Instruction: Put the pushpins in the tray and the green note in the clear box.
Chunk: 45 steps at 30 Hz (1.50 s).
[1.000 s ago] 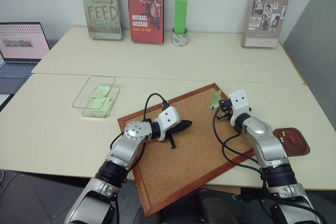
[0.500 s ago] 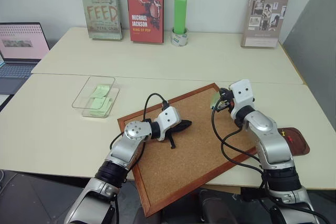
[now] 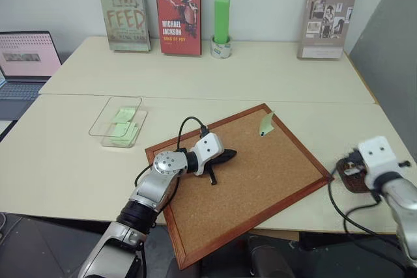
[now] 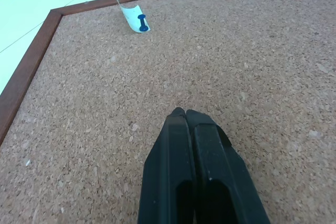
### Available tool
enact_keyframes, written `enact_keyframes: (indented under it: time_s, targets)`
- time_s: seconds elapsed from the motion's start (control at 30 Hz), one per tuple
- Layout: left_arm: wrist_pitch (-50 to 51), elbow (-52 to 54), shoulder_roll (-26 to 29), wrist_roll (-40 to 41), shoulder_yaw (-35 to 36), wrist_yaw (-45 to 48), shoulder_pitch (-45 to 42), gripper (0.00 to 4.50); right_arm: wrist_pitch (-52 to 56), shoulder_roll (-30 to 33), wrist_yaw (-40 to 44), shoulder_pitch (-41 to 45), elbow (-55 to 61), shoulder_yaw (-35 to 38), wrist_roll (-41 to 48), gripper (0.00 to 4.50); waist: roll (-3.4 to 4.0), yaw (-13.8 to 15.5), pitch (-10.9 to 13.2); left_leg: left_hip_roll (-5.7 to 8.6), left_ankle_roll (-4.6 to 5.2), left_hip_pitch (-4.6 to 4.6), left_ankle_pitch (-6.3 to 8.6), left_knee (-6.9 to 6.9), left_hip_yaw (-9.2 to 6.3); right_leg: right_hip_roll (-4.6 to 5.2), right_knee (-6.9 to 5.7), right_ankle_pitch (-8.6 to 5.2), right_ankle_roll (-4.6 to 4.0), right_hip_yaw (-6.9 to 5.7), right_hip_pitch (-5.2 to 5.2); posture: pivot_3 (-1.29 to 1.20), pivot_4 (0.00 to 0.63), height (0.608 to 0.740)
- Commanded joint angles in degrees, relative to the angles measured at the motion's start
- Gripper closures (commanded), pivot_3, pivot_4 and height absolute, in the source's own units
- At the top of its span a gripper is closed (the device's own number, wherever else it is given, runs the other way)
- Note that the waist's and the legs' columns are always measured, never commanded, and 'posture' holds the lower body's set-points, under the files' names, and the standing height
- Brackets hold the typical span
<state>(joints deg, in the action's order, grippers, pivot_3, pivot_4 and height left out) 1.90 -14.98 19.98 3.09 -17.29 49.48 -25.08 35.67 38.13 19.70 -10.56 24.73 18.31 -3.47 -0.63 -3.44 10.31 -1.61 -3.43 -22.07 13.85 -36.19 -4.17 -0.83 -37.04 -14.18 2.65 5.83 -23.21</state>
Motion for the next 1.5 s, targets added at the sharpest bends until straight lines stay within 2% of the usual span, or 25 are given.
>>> enact_keyframes:
  time_s: [0.03,0.3,0.4,0.8,1.0,1.1,1.23,1.37,1.5]
  targets:
    - [1.07,-2.96,0.36,-1.88,-1.24,0.43,1.20,4.50,-0.32,2.49,2.62,-3.34,3.53,2.39,-0.83,4.44,-0.02,-0.15,0.00,-0.01,0.00,0.04,0.00,0.00,0.04,0.00,0.02,0.00,0.00,0.03,0.00,0.00,0.150,0.740]
    - [0.71,-3.55,0.17,-2.03,-1.41,0.58,0.94,4.50,0.70,3.48,5.62,-6.84,5.54,2.13,-0.32,4.44,-0.05,0.03,0.01,0.00,-0.01,0.05,0.00,0.00,0.09,0.02,0.05,-0.01,0.00,0.06,0.00,0.00,0.150,0.740]
    - [0.68,-3.55,0.16,-2.06,-1.46,0.60,1.00,4.50,1.13,3.42,6.25,-7.12,5.73,2.19,-0.29,3.94,-0.05,0.13,0.00,0.00,-0.01,0.03,0.01,0.01,0.09,0.02,0.06,-0.01,0.00,0.06,0.01,0.00,0.150,0.740]
    - [0.29,-4.16,0.15,-2.01,-1.48,0.60,0.78,4.50,2.67,4.05,8.22,-7.06,6.61,3.58,-0.25,1.33,-0.09,0.13,0.02,0.00,-0.01,0.03,0.01,0.01,0.09,0.02,0.08,-0.01,0.00,0.06,0.00,0.00,0.150,0.740]
    - [0.00,-4.57,0.10,-2.00,-1.39,0.52,0.67,4.50,5.43,4.44,14.92,-5.34,11.78,10.63,8.06,1.33,-0.15,0.13,0.05,0.00,-0.01,0.03,0.01,0.01,0.09,0.02,0.08,-0.01,0.00,0.06,0.00,0.00,0.150,0.740]
    - [-0.12,-4.78,0.20,-2.05,-1.39,0.60,0.58,4.50,7.29,2.96,17.36,-2.88,15.20,10.43,14.10,1.33,-0.22,0.04,0.09,-0.01,-0.01,0.05,0.01,0.01,0.09,0.02,0.07,-0.01,0.00,0.05,0.00,0.00,0.150,0.740]
    - [-0.28,-5.42,0.34,-2.07,-1.12,0.60,0.05,4.50,8.17,-4.34,13.87,4.62,17.59,1.69,19.11,1.33,-0.27,0.03,0.07,-0.06,-0.01,0.09,0.01,0.02,0.05,-0.01,0.08,-0.02,-0.01,-0.02,0.01,0.00,0.150,0.740]
    - [-0.32,-5.54,0.08,-2.22,-1.26,0.60,-0.20,4.50,4.08,-10.83,8.52,12.05,11.32,-9.20,15.39,1.33,-0.29,0.02,0.08,-0.04,-0.02,0.07,0.01,0.01,0.08,0.02,0.17,-0.02,-0.01,0.02,-0.01,0.00,0.150,0.740]
    - [-0.28,-5.53,-0.11,-2.23,-1.08,0.26,-0.39,4.50,-2.07,-15.87,4.47,18.67,0.62,-15.27,11.78,1.33,-0.34,0.18,0.01,-0.02,-0.01,0.03,0.00,0.02,0.10,0.05,0.15,-0.01,-0.01,0.01,0.00,0.00,0.150,0.740]
